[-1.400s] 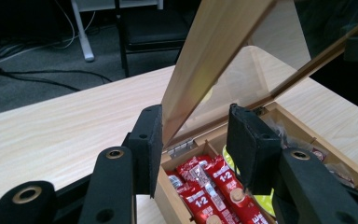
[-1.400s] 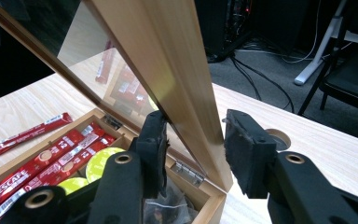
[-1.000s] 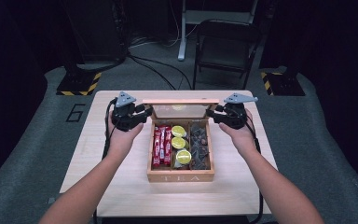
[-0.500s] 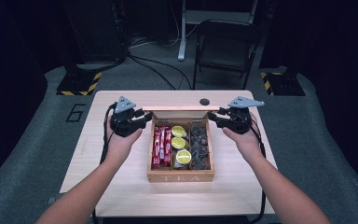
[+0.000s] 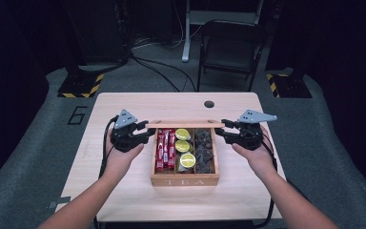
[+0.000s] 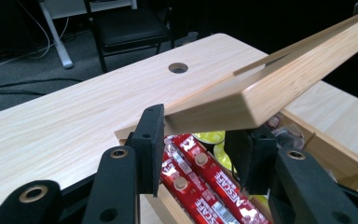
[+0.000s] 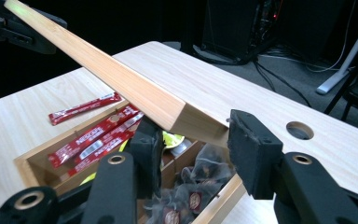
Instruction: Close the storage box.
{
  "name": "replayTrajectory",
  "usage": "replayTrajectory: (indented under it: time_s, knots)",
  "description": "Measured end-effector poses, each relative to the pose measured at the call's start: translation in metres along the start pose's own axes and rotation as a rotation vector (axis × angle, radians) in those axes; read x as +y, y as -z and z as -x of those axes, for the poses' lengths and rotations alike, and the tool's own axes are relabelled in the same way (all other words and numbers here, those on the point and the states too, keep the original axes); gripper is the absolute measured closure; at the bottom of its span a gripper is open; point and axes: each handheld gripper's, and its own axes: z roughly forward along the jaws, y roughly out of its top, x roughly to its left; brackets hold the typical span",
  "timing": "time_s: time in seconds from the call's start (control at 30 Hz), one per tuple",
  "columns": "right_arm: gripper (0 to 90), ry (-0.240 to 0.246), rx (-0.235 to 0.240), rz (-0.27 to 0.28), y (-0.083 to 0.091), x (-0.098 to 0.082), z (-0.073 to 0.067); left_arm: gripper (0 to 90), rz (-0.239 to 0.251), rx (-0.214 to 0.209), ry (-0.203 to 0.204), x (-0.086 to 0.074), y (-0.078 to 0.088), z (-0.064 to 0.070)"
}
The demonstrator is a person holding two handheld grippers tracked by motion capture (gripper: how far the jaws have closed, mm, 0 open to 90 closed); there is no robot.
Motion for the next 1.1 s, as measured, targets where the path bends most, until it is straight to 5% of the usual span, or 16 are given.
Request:
replayTrajectory:
  time_s: [0.4,1.1]
  knots:
    - [55.2,-0.007,0.005,-0.016,0.007,-0.016,-0.011,57.3,-0.003,-0.053,0.009,-0.018,0.011,0.006]
    - [53.2,-0.012,0.023,-0.041,0.011,-0.073,-0.033,56.8,-0.014,-0.084,0.022,-0.078,0.012,0.025]
